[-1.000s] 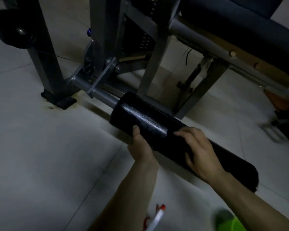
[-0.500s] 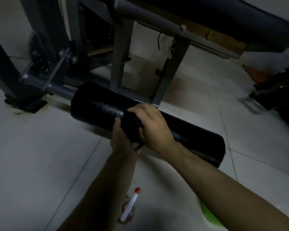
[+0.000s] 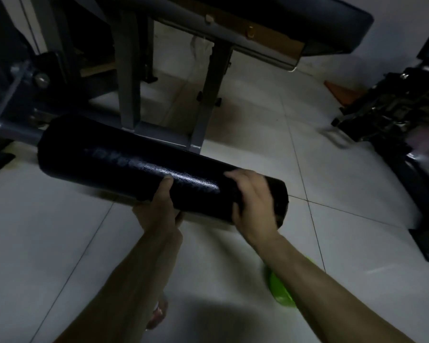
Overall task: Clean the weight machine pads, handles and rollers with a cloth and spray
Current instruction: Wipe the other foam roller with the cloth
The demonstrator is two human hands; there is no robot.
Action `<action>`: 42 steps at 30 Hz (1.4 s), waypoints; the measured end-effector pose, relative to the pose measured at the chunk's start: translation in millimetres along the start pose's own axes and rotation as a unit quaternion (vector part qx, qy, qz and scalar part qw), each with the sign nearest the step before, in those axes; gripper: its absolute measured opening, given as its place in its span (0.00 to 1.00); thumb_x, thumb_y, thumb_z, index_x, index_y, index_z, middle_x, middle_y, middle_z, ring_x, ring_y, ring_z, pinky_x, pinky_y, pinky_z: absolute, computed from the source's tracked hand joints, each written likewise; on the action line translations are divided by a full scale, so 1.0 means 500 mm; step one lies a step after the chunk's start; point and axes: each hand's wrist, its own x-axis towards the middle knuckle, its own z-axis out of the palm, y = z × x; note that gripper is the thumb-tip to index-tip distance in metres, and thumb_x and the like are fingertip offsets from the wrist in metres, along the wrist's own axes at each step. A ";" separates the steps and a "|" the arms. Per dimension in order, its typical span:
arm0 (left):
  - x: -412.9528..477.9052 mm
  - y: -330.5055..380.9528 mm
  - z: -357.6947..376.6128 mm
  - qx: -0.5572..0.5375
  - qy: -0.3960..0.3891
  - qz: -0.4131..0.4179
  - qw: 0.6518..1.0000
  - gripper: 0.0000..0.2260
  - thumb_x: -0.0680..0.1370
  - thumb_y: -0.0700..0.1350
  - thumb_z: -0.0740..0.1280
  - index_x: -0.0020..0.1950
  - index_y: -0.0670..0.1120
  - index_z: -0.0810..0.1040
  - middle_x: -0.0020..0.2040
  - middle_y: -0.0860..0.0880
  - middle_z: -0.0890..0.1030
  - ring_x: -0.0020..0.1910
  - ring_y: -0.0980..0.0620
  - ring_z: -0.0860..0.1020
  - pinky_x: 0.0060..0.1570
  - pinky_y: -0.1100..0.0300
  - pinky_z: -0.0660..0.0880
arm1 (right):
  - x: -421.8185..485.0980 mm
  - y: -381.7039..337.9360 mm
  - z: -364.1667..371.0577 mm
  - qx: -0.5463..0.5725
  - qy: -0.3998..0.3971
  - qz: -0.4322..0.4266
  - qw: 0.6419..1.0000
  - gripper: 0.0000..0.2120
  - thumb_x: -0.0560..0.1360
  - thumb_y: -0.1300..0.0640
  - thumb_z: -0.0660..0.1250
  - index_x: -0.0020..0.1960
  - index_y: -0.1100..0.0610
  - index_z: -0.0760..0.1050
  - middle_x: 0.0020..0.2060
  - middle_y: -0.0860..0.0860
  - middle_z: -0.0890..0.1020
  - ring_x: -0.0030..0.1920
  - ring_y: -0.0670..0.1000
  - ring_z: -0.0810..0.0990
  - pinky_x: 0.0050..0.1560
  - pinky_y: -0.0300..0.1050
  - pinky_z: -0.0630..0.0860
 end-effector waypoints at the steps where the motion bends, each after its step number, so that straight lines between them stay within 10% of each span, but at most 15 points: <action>1: -0.003 -0.002 0.005 -0.013 0.007 0.003 1.000 0.25 0.73 0.49 0.78 0.66 0.46 0.73 0.58 0.47 0.82 0.48 0.50 0.82 0.44 0.51 0.84 | 0.016 -0.024 0.019 0.014 -0.018 -0.019 1.000 0.33 0.61 0.73 0.66 0.66 0.61 0.78 0.62 0.57 0.78 0.61 0.60 0.76 0.67 0.53 0.72; 11: 0.017 -0.010 0.015 -0.007 0.033 -0.007 0.999 0.31 0.70 0.53 0.80 0.68 0.46 0.71 0.58 0.46 0.83 0.49 0.47 0.84 0.41 0.53 0.83 | -0.145 0.164 -0.125 -0.067 0.069 0.075 0.993 0.32 0.65 0.76 0.63 0.67 0.61 0.77 0.61 0.56 0.78 0.61 0.58 0.76 0.60 0.60 0.75; 17: 0.026 -0.007 0.016 -0.003 0.031 -0.012 0.999 0.36 0.67 0.54 0.82 0.69 0.45 0.72 0.58 0.46 0.83 0.49 0.45 0.85 0.38 0.50 0.85 | -0.022 0.028 -0.006 -0.003 0.008 -0.019 1.000 0.31 0.63 0.72 0.66 0.66 0.62 0.78 0.62 0.59 0.78 0.61 0.62 0.77 0.65 0.56 0.74; 23: 0.013 0.013 -0.002 -0.069 -0.011 -0.038 0.997 0.19 0.78 0.55 0.71 0.62 0.44 0.77 0.55 0.44 0.82 0.51 0.46 0.82 0.54 0.47 0.79 | 0.095 -0.106 0.087 -0.010 -0.091 -0.142 0.986 0.22 0.73 0.60 0.65 0.66 0.60 0.79 0.61 0.58 0.79 0.57 0.62 0.78 0.58 0.56 0.76; 31: 0.091 0.148 -0.075 -0.096 0.020 -0.010 0.995 0.24 0.76 0.64 0.69 0.66 0.53 0.77 0.58 0.48 0.83 0.51 0.46 0.81 0.53 0.49 0.81 | 0.004 0.008 -0.027 -0.031 -0.032 -0.034 0.998 0.30 0.65 0.69 0.61 0.67 0.61 0.77 0.63 0.55 0.77 0.63 0.58 0.76 0.64 0.56 0.74; 37: 0.104 0.155 -0.100 -0.089 -0.030 -0.025 0.995 0.19 0.79 0.59 0.68 0.65 0.50 0.76 0.61 0.43 0.81 0.57 0.41 0.80 0.59 0.42 0.78 | 0.126 -0.183 0.144 0.022 -0.072 -0.145 0.986 0.23 0.71 0.66 0.65 0.66 0.63 0.78 0.62 0.60 0.78 0.59 0.63 0.77 0.62 0.55 0.74; 42: 0.105 0.173 -0.121 -0.136 -0.109 -0.080 0.982 0.20 0.81 0.60 0.62 0.64 0.46 0.77 0.57 0.38 0.82 0.52 0.43 0.84 0.39 0.58 0.78 | 0.259 -0.346 0.276 0.039 -0.104 -0.172 0.979 0.30 0.62 0.70 0.71 0.65 0.62 0.79 0.58 0.60 0.79 0.57 0.63 0.76 0.62 0.58 0.75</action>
